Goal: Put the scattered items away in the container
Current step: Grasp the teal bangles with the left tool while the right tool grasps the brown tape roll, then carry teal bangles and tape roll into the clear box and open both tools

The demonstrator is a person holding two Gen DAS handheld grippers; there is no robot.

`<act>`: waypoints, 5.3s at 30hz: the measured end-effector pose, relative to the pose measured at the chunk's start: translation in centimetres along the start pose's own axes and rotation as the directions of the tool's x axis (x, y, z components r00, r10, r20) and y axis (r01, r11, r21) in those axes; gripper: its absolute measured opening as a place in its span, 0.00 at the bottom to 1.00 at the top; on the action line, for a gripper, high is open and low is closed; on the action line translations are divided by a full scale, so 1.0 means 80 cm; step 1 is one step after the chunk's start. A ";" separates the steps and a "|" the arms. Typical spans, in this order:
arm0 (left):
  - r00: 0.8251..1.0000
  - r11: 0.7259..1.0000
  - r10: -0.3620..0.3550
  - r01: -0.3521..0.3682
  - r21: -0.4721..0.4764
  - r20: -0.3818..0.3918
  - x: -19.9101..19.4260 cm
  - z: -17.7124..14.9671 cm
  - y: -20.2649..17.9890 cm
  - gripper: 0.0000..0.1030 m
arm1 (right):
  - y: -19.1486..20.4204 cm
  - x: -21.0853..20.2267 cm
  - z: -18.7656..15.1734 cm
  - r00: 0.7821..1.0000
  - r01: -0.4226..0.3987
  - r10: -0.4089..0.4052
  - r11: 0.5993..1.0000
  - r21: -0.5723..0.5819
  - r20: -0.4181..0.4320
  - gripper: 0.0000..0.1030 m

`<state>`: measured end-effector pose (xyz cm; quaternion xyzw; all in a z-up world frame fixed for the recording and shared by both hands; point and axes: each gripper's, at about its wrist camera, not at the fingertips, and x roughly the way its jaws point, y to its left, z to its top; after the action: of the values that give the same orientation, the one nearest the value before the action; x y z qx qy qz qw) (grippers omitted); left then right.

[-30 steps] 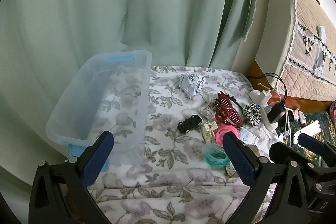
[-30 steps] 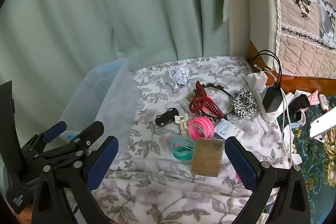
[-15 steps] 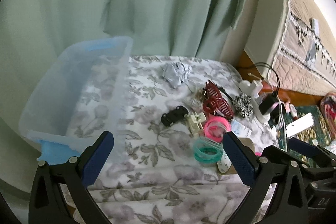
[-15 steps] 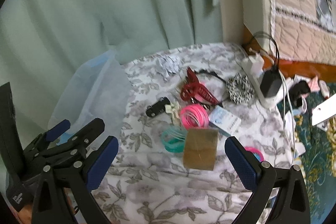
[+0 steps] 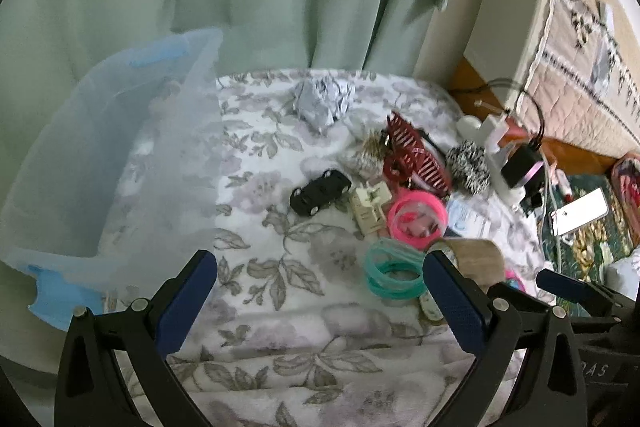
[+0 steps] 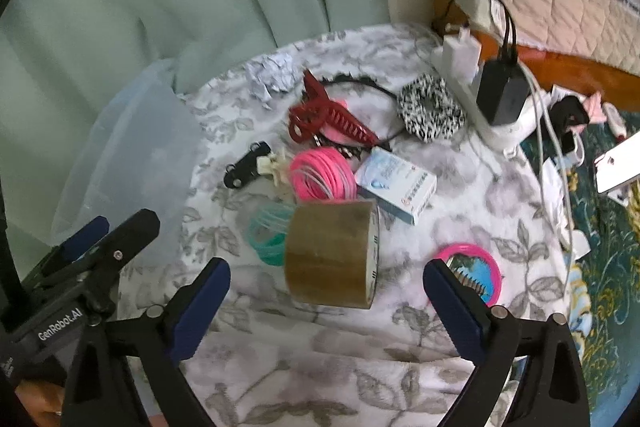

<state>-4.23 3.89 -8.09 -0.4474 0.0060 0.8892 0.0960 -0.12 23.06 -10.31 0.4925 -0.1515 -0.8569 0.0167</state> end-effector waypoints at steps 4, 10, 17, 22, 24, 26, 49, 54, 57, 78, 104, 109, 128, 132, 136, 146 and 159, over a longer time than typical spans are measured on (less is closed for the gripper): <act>1.000 1.000 -0.002 0.003 0.009 -0.029 0.012 -0.002 0.000 0.99 | -0.011 0.017 0.001 1.000 -0.003 0.004 1.000 0.023 -0.031 0.91; 0.999 1.000 -0.012 0.013 0.011 -0.051 0.021 0.002 0.002 0.99 | -0.014 0.043 -0.001 0.996 -0.028 0.031 0.999 0.029 -0.082 0.88; 0.997 0.999 -0.005 0.008 0.035 -0.079 0.033 0.004 -0.007 0.99 | -0.014 0.076 -0.003 0.991 -0.037 0.043 0.998 0.045 -0.130 0.80; 0.994 0.998 -0.020 0.026 0.060 -0.106 0.045 0.001 -0.018 0.99 | -0.026 0.072 0.000 0.991 -0.064 0.072 0.995 0.072 -0.110 0.60; 0.993 0.997 -0.031 0.038 0.063 -0.116 0.049 -0.001 -0.021 0.99 | -0.028 0.063 0.004 0.994 -0.064 0.070 0.996 0.066 -0.083 0.55; 0.990 0.996 -0.055 0.064 0.066 -0.131 0.056 -0.002 -0.026 0.99 | -0.032 0.060 0.005 0.995 -0.062 0.067 0.996 0.070 -0.074 0.55; 0.958 0.982 -0.040 0.090 0.166 -0.282 0.161 -0.030 -0.081 0.98 | -0.073 0.051 0.013 0.996 -0.070 0.077 0.988 0.139 -0.043 0.55; 0.959 0.976 -0.049 0.105 0.190 -0.279 0.163 -0.030 -0.088 0.72 | -0.072 0.055 0.014 0.995 -0.081 0.089 0.988 0.134 -0.048 0.55; 0.959 0.974 -0.063 0.120 0.194 -0.275 0.160 -0.030 -0.088 0.61 | -0.072 0.060 0.013 0.992 -0.102 0.111 0.985 0.140 -0.060 0.55; 0.974 0.979 -0.106 0.137 0.148 -0.203 0.119 -0.013 -0.076 0.58 | -0.061 0.052 0.017 0.993 -0.102 0.109 0.984 0.143 -0.040 0.54; 0.985 0.983 -0.171 0.167 0.081 0.039 -0.020 0.060 -0.038 0.57 | 0.000 -0.061 0.061 0.982 -0.137 0.131 0.990 0.037 0.133 0.54; 0.979 0.981 -0.187 0.182 0.072 0.079 -0.043 0.079 -0.026 0.57 | 0.017 -0.072 0.079 0.978 -0.136 0.133 0.991 0.004 0.160 0.54; 0.934 0.979 -0.155 0.189 -0.078 0.322 -0.149 0.127 0.082 0.57 | 0.122 -0.114 0.132 0.942 -0.195 0.235 0.964 -0.180 0.241 0.54; 0.932 0.982 -0.065 0.124 -0.146 0.357 -0.166 0.120 0.124 0.57 | 0.165 -0.116 0.141 0.930 -0.226 0.284 0.943 -0.246 0.233 0.54; 0.928 0.975 0.029 0.057 -0.217 0.372 -0.180 0.105 0.166 0.57 | 0.214 -0.109 0.142 0.921 -0.261 0.334 0.911 -0.319 0.202 0.54; 0.939 0.937 0.111 0.010 -0.349 0.326 -0.178 0.068 0.242 0.57 | 0.314 -0.072 0.126 0.916 -0.320 0.393 0.837 -0.444 0.081 0.54; 0.968 0.916 0.111 -0.012 -0.401 0.225 -0.138 0.047 0.282 0.58 | 0.366 -0.013 0.112 0.932 -0.331 0.362 0.813 -0.478 -0.030 0.54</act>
<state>-4.76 -19.73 1.25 -0.3450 -0.1720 0.9224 -0.0247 -10.77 -2.52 2.83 0.4101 -0.0245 -0.8650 0.2879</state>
